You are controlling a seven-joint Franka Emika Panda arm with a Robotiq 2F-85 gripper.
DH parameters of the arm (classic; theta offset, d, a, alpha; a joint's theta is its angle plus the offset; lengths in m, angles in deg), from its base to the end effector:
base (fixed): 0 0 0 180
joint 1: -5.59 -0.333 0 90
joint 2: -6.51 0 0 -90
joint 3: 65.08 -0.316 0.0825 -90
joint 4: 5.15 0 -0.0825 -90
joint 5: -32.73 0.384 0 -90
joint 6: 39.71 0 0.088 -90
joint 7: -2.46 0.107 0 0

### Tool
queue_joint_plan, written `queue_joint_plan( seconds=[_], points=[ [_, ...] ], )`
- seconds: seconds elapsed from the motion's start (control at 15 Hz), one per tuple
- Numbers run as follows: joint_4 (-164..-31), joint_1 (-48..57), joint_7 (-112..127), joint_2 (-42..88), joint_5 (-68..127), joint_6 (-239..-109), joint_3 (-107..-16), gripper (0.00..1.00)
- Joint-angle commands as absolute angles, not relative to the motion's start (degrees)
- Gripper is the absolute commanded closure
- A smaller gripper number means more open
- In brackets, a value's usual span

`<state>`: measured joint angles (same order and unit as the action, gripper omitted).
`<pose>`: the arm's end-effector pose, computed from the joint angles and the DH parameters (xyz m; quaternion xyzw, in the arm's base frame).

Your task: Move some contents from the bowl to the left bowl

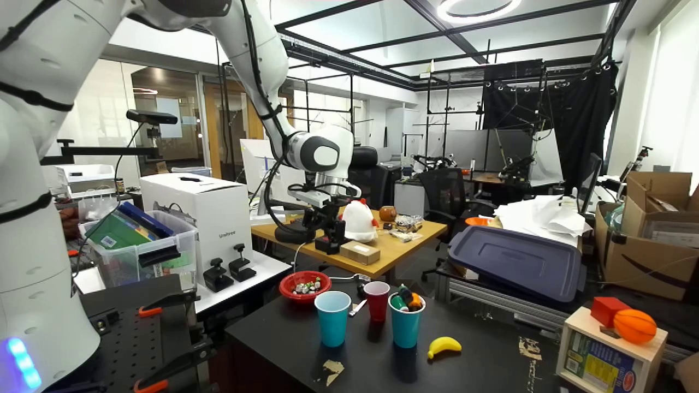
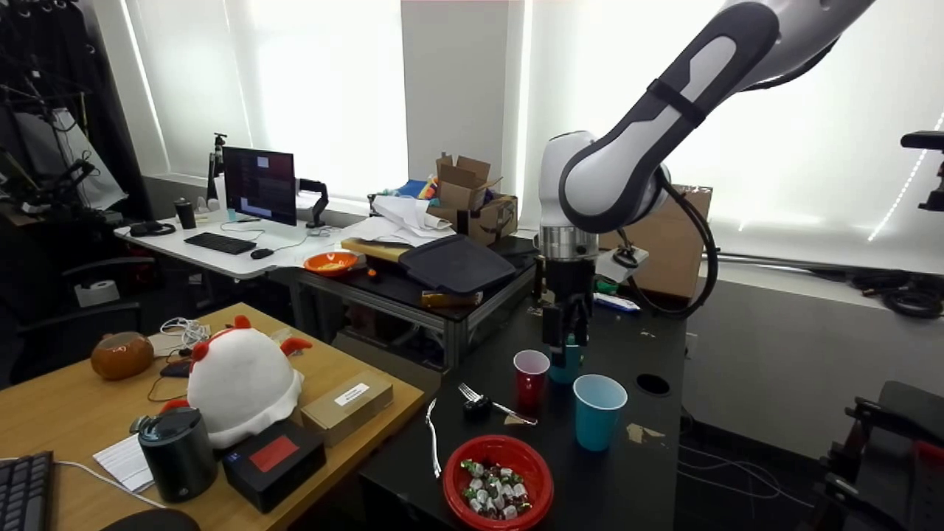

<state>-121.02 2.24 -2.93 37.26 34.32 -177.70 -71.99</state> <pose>0.5748 0.1044 0.1703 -0.9894 -0.1187 0.0752 0.0366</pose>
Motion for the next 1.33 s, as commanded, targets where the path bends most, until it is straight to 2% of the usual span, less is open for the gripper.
queue_joint_plan(
  seconds=[0.0,0.67,1.27],
  points=[
    [-110.85,-0.9,-1.53,45.67,31.66,-180.51,-71.17,0.0],
    [-80.29,-5.19,-3.58,71.13,33.25,-177.78,-75.52,0.0],
    [-70.46,-4.11,-5.34,78.14,34.71,-166.67,-77.0,0.0]
  ],
)
